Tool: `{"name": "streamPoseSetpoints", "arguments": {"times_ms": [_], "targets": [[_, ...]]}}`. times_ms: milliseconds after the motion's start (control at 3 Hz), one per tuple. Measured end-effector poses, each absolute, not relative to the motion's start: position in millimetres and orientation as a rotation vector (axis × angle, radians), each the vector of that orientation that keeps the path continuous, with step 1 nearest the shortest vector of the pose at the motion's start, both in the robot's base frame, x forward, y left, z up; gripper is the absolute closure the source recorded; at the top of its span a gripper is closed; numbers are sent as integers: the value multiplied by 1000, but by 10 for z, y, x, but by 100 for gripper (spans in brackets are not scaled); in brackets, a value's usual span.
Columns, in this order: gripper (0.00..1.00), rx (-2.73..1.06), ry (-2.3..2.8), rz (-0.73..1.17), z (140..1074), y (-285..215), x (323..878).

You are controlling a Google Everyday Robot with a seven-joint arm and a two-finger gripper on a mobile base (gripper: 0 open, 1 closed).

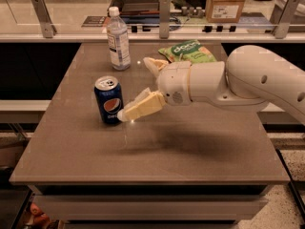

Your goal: Knock pepsi can over

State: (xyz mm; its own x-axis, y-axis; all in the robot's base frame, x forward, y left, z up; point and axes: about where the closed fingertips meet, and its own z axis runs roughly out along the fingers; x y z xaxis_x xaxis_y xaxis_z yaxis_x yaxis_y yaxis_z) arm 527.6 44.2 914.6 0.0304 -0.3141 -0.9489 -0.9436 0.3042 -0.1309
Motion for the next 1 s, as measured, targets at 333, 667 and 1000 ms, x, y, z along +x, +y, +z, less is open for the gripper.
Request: {"name": "streamPoseSetpoints", "arguments": {"times_ms": [333, 667, 1000], "targets": [[0, -1217, 1500, 774, 9075, 623, 5208], [0, -1228, 1533, 753, 8998, 790, 5165], [0, -1228, 1570, 711, 8974, 899, 5149]]}}
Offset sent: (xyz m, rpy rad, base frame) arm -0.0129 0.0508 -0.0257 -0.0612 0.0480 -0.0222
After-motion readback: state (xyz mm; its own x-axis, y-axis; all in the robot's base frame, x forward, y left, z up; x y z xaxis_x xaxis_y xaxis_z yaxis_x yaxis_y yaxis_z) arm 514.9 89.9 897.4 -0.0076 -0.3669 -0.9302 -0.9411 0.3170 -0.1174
